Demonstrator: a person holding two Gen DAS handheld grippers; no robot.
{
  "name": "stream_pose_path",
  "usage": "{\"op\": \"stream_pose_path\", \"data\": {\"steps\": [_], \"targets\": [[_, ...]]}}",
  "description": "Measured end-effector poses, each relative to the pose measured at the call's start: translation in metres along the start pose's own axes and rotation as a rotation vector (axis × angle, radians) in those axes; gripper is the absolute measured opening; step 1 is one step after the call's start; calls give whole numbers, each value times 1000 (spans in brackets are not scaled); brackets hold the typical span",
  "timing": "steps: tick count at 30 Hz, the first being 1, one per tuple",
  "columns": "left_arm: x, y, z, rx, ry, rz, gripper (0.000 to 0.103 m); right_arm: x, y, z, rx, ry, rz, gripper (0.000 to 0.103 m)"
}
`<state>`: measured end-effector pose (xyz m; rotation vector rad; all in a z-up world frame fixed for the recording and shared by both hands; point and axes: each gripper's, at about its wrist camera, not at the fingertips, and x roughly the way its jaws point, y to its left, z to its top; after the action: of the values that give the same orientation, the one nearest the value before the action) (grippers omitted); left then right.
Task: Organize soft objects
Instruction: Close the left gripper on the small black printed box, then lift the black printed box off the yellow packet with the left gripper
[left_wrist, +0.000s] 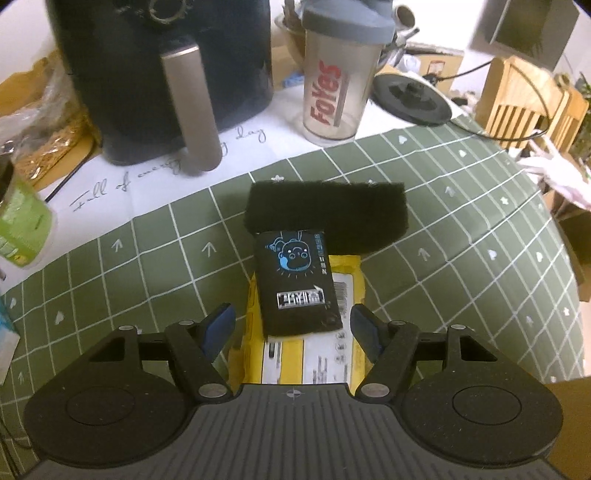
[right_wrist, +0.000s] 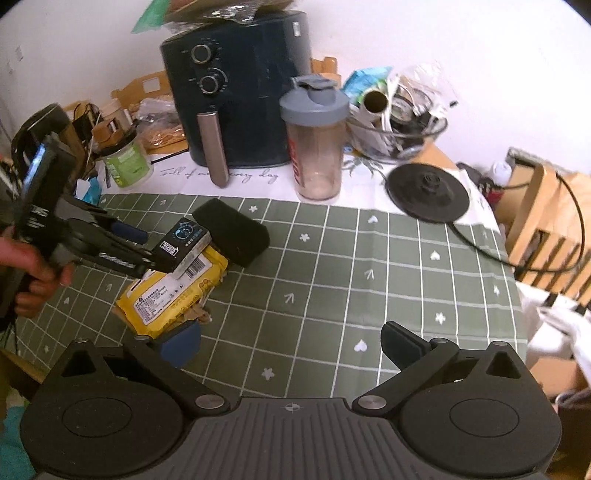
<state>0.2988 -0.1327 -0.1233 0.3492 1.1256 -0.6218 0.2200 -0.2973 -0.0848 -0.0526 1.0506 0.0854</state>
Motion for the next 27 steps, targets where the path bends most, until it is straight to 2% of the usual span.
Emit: {"op": "stream_pose_path", "data": {"steps": [9, 11, 12, 19, 27], "targets": [[32, -2, 9, -16, 28, 54, 68, -4, -7, -9, 32, 7, -29, 103], [36, -1, 11, -36, 32, 64, 60, -6, -8, -9, 34, 4, -28, 103], [35, 0, 11, -47, 24, 59, 49, -6, -8, -9, 33, 1, -28, 103], [24, -2, 11, -41, -2, 53, 48, -6, -9, -7, 10, -7, -41, 103], [-10, 5, 2, -63, -81, 28, 48, 0, -9, 0, -38, -16, -24, 103]]}}
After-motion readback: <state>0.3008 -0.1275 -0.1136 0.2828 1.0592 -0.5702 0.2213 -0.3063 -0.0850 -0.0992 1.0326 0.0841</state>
